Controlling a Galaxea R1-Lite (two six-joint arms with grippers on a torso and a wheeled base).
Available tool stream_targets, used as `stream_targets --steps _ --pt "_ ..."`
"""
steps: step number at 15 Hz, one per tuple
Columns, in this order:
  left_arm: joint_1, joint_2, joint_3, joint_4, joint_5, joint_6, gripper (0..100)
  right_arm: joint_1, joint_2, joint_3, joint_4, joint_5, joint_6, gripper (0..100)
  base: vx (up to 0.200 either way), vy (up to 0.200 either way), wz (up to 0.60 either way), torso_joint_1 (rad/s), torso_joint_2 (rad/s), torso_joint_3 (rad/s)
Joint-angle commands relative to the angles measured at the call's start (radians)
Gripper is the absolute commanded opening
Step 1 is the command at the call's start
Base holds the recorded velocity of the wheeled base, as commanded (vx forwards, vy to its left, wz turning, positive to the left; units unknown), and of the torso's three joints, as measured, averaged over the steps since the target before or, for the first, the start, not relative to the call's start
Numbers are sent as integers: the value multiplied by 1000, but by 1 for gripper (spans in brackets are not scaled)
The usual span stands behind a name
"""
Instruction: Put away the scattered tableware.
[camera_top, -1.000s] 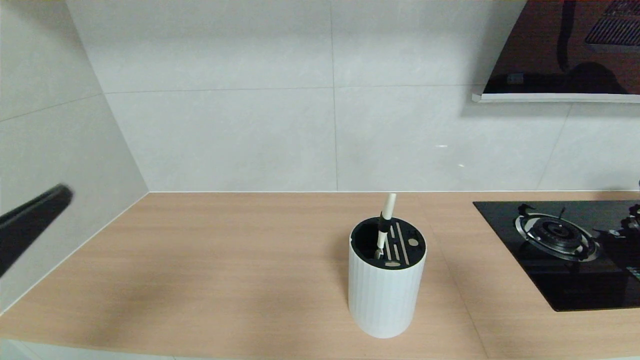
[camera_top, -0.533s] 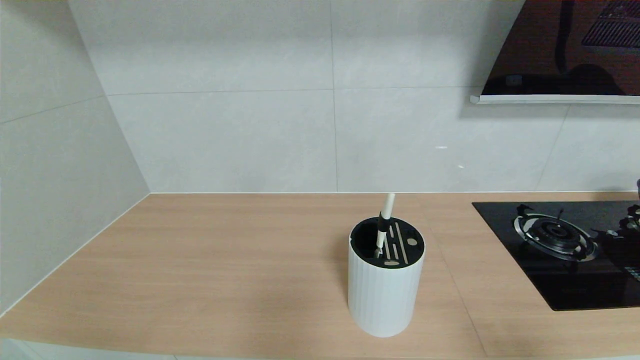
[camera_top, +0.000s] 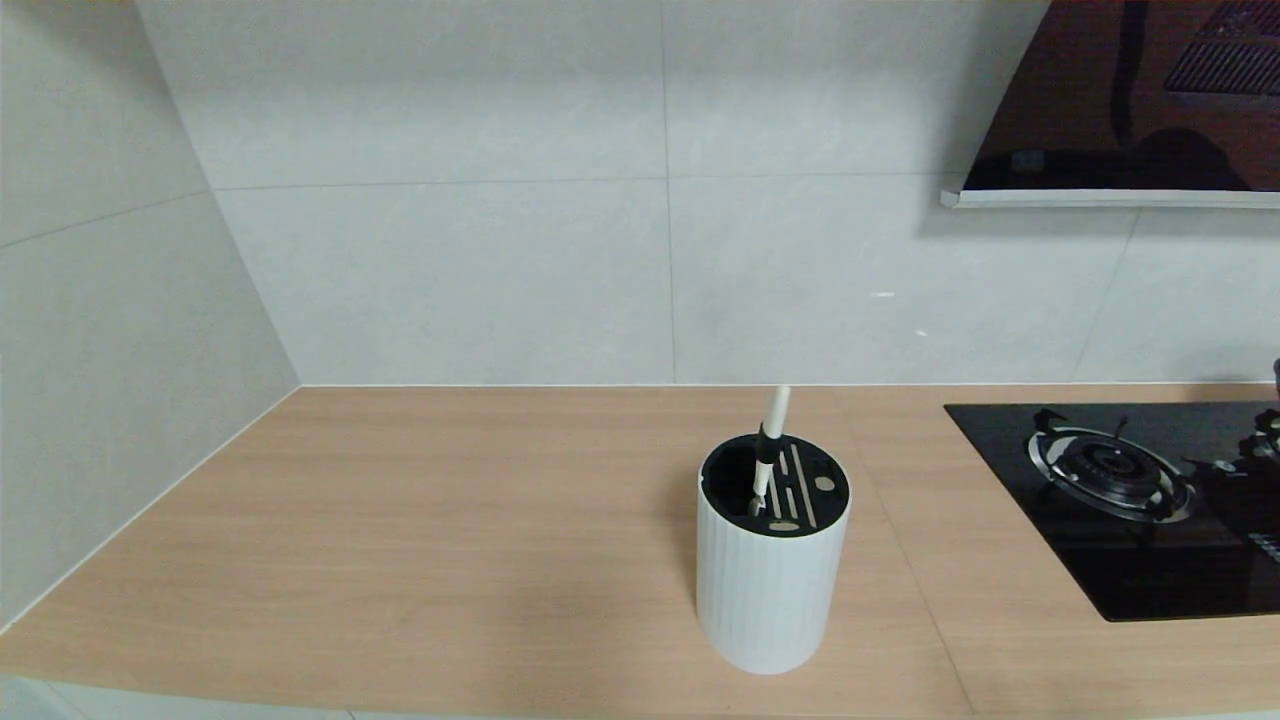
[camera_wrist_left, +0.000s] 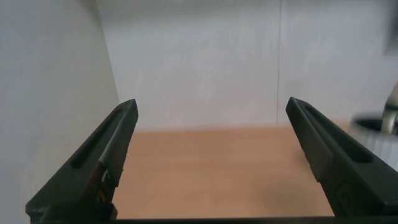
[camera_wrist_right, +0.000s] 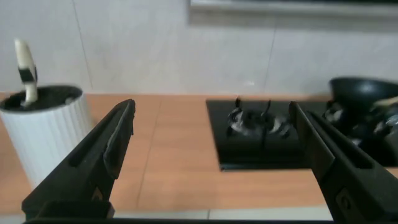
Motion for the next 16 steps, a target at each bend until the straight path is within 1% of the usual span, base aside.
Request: stream_targets --steps 1,2,3,4,5,7,8,9,10,16 --pt "2 -10 152 -4 -33 0 100 0 -5 115 -44 47 25 100 0 0 0 0 0 0" --pt "4 -10 224 -35 -71 -3 100 0 -5 178 -105 79 28 100 0 0 0 0 0 0" --pt "4 -10 241 -50 -76 -3 100 0 -5 186 -111 82 26 100 0 0 0 0 0 0" --pt "2 -10 294 -85 -113 -8 100 0 -5 186 -97 108 29 100 0 0 0 0 0 0" --pt "2 -10 291 -38 -119 -9 100 0 -7 186 -90 120 28 100 0 0 0 0 0 0" --pt "-7 3 291 -47 -120 -23 100 0 -5 186 -86 125 26 100 0 0 0 0 0 0" --pt "-7 3 291 -47 -120 -23 100 0 -5 186 -86 125 26 100 0 0 0 0 0 0" --pt "-4 -10 293 -50 -119 -57 100 0 -5 184 -28 114 22 100 0 0 0 0 0 0" --pt "-4 -10 291 -50 -116 -74 100 0 -5 183 -33 109 29 100 0 0 0 0 0 0" --pt "-4 -10 291 -50 -116 -71 100 0 -5 183 -33 94 40 100 0 0 0 0 0 0"
